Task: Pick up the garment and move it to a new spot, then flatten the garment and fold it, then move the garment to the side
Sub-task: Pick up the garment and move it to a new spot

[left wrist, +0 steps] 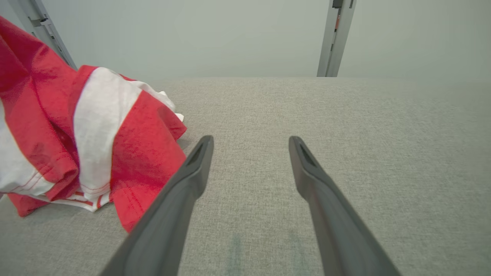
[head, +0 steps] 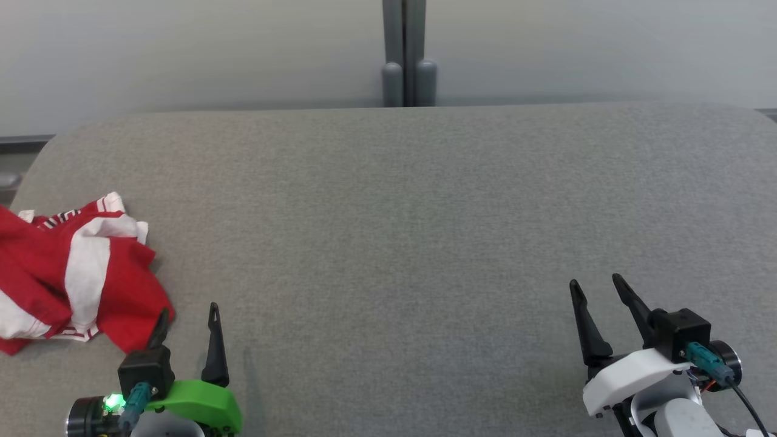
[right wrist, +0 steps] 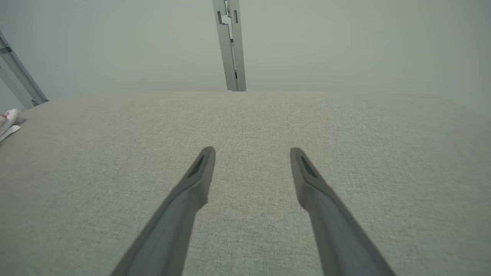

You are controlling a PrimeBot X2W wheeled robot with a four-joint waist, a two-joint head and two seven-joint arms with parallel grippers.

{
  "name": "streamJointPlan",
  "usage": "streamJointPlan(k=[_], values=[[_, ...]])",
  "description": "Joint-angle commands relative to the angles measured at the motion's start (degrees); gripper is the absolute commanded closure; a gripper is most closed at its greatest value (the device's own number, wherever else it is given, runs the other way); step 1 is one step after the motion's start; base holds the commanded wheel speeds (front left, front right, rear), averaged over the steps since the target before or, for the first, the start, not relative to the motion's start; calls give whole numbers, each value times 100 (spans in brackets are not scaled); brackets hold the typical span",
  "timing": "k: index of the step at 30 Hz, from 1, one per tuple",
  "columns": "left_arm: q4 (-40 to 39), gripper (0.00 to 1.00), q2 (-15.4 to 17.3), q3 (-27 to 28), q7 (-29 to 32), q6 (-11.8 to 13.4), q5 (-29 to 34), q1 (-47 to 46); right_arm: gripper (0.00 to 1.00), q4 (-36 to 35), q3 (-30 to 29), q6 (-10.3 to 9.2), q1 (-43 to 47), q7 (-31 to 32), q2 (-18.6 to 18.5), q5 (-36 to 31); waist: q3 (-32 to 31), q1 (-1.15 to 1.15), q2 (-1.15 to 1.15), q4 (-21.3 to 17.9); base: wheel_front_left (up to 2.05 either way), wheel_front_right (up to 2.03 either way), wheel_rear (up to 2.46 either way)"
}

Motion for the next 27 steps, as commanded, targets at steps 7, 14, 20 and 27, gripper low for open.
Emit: streamJointPlan(k=[7, 14, 20, 27], values=[[166, 0, -29, 381, -111, -32, 308, 139, 0, 43, 230, 0, -164, -112, -28, -276, 257, 0, 0, 1459, 0, 0, 0], [320, 0, -97, 753, -119, -65, 305, 233, 0, 173, 449, -1, -276, -121, -30, -295, 342, 0, 0, 2142, 0, 0, 0], [405, 0, -148, 966, -119, -189, 253, 141, 0, 236, 524, -1, -329, -121, -30, -317, 436, 0, 0, 2325, 0, 0, 0], [703, 0, -165, 1234, -119, -458, -70, -354, 0, 280, 586, -1, -477, -121, -32, -515, 729, 0, 0, 2149, 0, 0, 0]])
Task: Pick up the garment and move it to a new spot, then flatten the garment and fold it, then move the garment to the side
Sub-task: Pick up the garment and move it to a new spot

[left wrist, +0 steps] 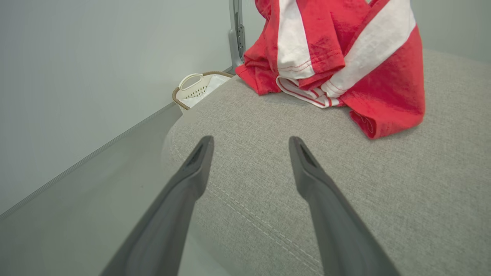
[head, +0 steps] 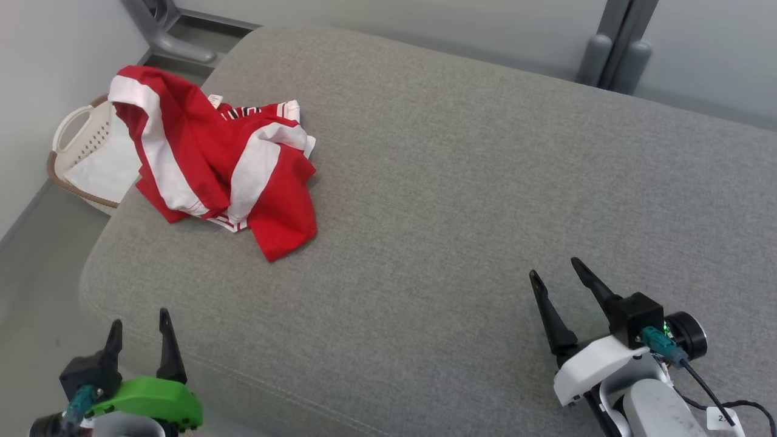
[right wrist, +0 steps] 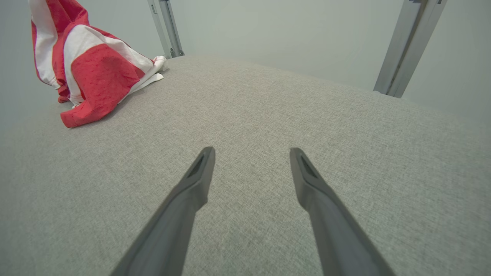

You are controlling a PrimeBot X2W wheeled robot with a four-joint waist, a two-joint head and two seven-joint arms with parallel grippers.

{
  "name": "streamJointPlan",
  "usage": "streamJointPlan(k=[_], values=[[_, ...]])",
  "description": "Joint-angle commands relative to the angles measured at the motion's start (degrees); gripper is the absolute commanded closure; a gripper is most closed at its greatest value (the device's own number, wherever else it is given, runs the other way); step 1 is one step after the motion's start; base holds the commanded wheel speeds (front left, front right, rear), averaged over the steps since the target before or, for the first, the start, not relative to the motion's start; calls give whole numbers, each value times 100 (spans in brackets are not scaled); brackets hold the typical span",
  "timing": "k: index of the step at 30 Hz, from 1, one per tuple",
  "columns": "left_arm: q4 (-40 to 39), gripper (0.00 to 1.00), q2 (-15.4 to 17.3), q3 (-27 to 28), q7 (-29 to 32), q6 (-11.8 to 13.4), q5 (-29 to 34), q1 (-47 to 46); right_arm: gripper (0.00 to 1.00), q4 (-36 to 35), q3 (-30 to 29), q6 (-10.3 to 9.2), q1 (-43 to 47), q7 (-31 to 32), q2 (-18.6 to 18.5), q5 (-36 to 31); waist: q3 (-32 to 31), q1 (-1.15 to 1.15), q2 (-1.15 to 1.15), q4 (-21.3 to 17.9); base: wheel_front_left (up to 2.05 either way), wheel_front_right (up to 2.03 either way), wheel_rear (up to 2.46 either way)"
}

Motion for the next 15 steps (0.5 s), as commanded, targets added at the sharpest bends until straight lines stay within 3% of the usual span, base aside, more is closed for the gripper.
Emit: streamJointPlan(k=[1, 7, 15], values=[[46, 0, 18, 55, -6, -44, -86, -233, 0, 9, -12, -2, -84, -12, -35, -82, 250, 0, 0, -150, 0, 0, 0], [312, 0, 296, 121, -6, -132, -226, -1144, 0, -60, -26, -2, -319, -12, -35, -331, 720, 0, 0, -423, 0, 0, 0], [888, 0, 964, -21, -5, -132, -415, -2490, 0, -81, 134, -3, -622, -12, -122, -575, 1326, 0, 0, -751, 0, 0, 0]])
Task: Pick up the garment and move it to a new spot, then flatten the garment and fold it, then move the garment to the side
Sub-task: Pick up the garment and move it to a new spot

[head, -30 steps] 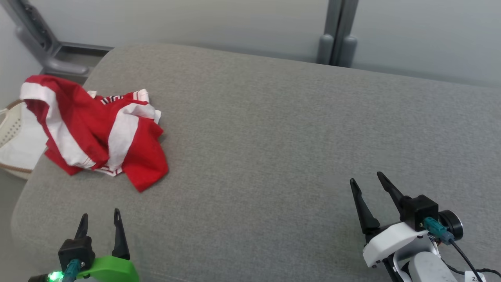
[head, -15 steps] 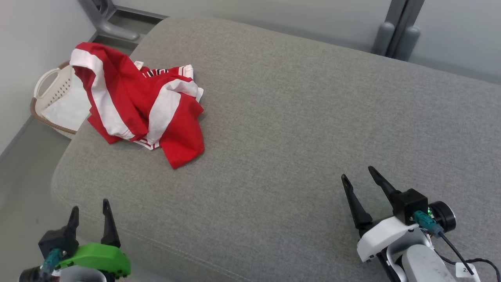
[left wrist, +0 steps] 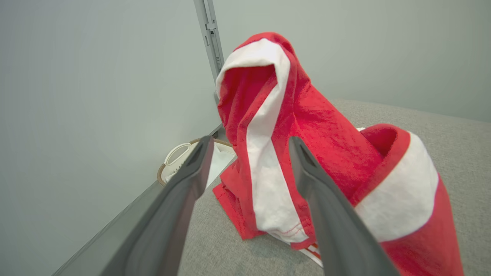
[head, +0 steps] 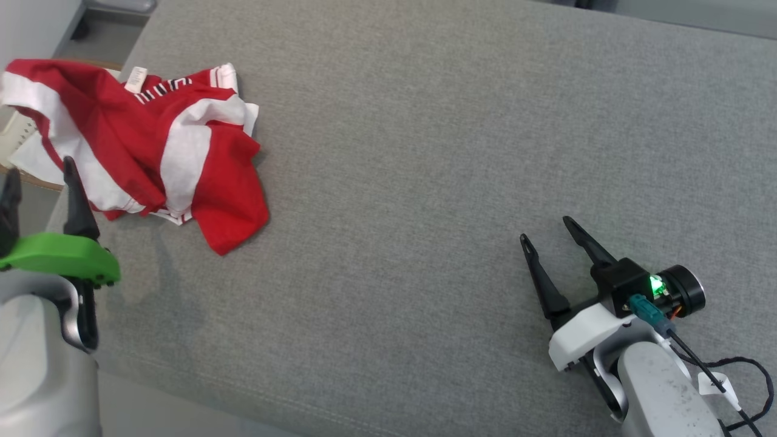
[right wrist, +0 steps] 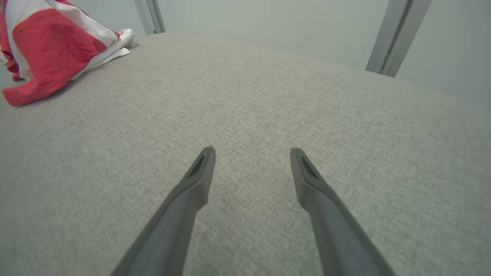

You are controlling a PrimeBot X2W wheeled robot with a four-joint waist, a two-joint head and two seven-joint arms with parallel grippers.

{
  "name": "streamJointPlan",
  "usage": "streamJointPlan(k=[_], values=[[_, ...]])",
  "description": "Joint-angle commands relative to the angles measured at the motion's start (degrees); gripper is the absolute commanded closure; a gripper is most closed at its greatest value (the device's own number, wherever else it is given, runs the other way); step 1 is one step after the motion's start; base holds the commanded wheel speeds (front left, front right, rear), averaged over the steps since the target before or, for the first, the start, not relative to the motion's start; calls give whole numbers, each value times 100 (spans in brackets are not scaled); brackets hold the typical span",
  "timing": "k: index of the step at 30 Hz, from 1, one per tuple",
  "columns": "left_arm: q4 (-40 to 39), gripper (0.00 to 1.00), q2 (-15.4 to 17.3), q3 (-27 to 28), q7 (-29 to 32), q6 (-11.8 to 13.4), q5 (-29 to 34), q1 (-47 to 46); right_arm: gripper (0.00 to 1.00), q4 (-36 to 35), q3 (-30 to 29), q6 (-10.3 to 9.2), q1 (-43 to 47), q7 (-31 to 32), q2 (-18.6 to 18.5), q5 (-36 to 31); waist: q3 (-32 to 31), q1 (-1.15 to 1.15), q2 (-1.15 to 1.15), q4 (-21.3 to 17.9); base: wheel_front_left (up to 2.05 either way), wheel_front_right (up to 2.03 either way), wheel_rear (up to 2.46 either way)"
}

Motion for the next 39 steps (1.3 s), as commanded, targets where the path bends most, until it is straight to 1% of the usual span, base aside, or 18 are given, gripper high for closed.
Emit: streamJointPlan(k=[1, 6, 10, 12, 13, 14, 17, 19, 22, 27, 30, 33, 39], values=[[127, 0, 130, -21, -6, -21, -53, -253, 0, 6, 39, -4, -121, -12, -68, -39, 416, -1, 0, -329, 0, 0, 0], [725, 0, 516, -53, -6, -17, -5, -807, 0, 0, 80, -4, -284, -10, -90, -106, 675, -1, 0, -538, 0, 0, 0], [1237, 0, 735, -12, -6, -17, 46, -1093, 0, 15, 71, -5, -335, -5, -92, -77, 769, -1, 0, -721, 0, 0, 0], [1440, 0, 797, 83, -6, -17, -30, -1172, 0, 15, 83, -5, -299, -5, -82, -84, 756, -1, 0, -803, 0, 0, 0], [1449, 54, 829, 147, -6, -15, -58, -1198, 0, 22, 95, -5, -282, -4, -78, -87, 735, -1, 0, -840, 0, 0, 0], [1461, 100, 844, 224, -6, -8, -90, -1203, 0, 39, 96, -5, -263, -4, -73, -80, 711, -1, 0, -880, 0, 0, 0], [1317, 100, 874, 288, -6, -10, -34, -1144, 0, 36, 49, -5, -198, -3, -49, -54, 608, -1, 0, -961, 0, 0, 0], [1086, 100, 914, 300, -5, -12, 38, -1092, 0, 24, 30, -5, -172, -4, -22, -31, 509, -1, 0, -1002, 0, 0, 0], [420, 100, 828, 223, -6, -15, 15, -1127, 0, 9, -2, -5, -103, -5, 11, 38, 309, -1, 0, -1046, 0, 0, 0], [-841, 100, 775, -275, -7, -16, -85, -1306, 0, -21, -113, -5, 20, -7, 36, 143, -52, -1, 0, -1143, 0, 0, 0], [-1440, 100, 774, -658, -5, -17, -156, -1408, 0, -18, -47, -5, 118, -7, 47, 249, -309, -1, 0, -1333, 0, 0, 0], [-1913, 100, 694, -1021, -4, -17, -233, -1472, 0, -43, 68, -5, 206, -7, 41, 441, -545, -1, 0, -1583, 0, 0, 0], [-2539, 100, 485, -1762, -5, -17, -411, -1390, 0, -144, 153, -5, 427, -7, 41, 683, -849, -1, 0, -2272, 0, 0, 0]])
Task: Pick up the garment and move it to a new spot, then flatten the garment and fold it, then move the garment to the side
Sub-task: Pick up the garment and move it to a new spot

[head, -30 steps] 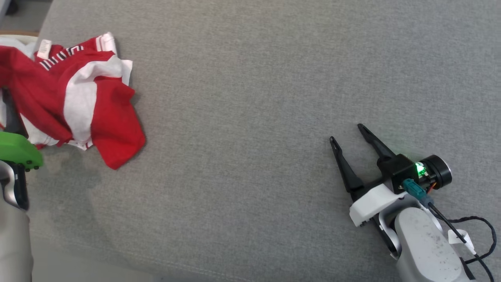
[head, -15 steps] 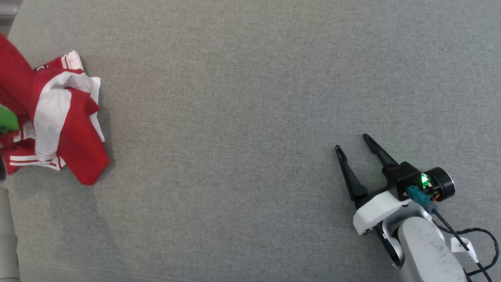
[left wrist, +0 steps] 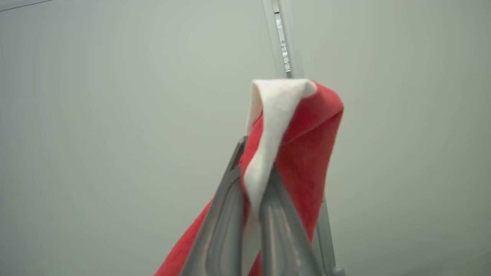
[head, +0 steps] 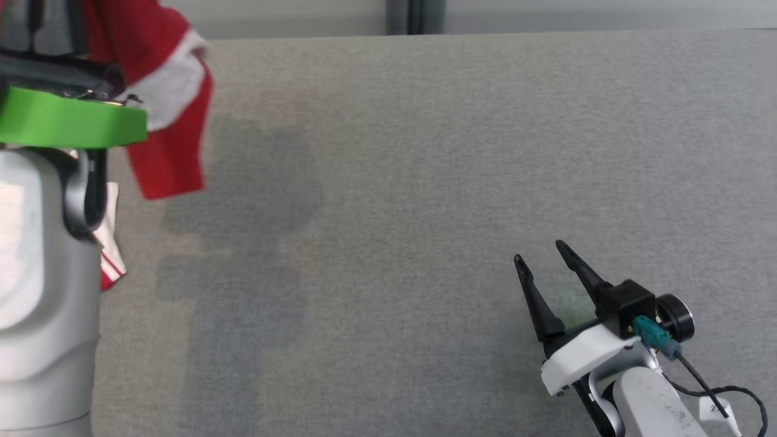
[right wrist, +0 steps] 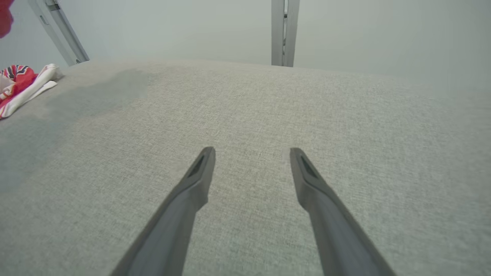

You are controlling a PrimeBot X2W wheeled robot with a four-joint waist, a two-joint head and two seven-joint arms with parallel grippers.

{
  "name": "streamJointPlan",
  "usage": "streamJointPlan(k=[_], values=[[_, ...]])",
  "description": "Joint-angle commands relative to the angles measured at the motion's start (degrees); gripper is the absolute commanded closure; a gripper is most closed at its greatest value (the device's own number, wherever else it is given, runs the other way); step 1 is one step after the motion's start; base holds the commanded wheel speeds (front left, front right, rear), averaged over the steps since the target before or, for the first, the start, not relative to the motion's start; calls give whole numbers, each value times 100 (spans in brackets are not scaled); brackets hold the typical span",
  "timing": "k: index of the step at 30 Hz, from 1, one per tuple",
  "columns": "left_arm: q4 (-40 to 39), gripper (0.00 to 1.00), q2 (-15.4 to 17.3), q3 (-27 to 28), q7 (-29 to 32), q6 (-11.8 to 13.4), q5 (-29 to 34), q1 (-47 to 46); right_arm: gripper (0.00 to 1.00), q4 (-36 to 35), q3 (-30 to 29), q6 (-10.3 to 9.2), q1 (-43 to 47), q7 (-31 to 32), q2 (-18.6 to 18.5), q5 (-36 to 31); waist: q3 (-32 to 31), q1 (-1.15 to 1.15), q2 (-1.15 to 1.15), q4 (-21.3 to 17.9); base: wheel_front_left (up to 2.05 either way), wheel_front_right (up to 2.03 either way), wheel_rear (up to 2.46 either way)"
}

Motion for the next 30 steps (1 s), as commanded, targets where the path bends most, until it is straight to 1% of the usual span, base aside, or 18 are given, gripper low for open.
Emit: streamJointPlan(k=[1, 5, 8, 12, 14, 15, 16, 17, 18, 23, 30], values=[[-73, 100, -87, -118, -5, -11, -104, 68, 0, -34, -14, -7, 120, -2, -20, 37, -392, 0, 0, -692, 0, 0, 0], [-205, 100, -399, -494, -5, -11, -258, 173, 0, -64, -49, -7, 193, -2, -18, 75, -427, 0, 0, -1132, 0, 0, 0], [-144, 100, -674, -739, -5, -11, -406, 289, 0, -85, -62, -7, 247, -2, -17, 113, -418, 0, 0, -1417, 0, 0, 0], [177, 100, -951, -980, -6, -10, -569, 548, 0, -115, -85, -7, 311, -2, -17, 155, -381, 0, 0, -1651, 0, 0, 0], [430, 100, -1071, -1087, -5, -10, -709, 738, 0, -122, -108, -7, 357, -2, -18, 179, -373, 0, 0, -1688, 0, 0, 0], [573, 95, -1088, -1113, -6, -10, -729, 832, 0, -123, -125, -7, 369, -2, -18, 179, -369, 0, 0, -1692, 0, 0, 0], [728, 60, -1099, -1140, -7, -11, -687, 933, 0, -118, -167, -7, 374, -2, -19, 191, -366, 0, 0, -1695, 0, 0, 0], [848, 12, -1116, -1114, -7, -11, -674, 1029, 0, -120, -198, -7, 379, -2, -18, 211, -368, 0, 0, -1695, 0, 0, 0], [1019, 0, -1133, -1089, -5, -11, -631, 1184, 0, -126, -213, -7, 397, -2, -14, 221, -375, 0, 0, -1689, 0, 0, 0], [1446, 0, -1178, -667, -6, -9, -363, 1826, 0, -102, -312, -7, 452, -1, -15, 191, -454, 0, 0, -1600, 0, 0, 0], [1399, 0, -1277, 296, -5, 82, 59, 2887, 0, -88, -384, -7, 580, -1, -17, 193, -735, 0, 0, -1395, 0, 0, 0]])
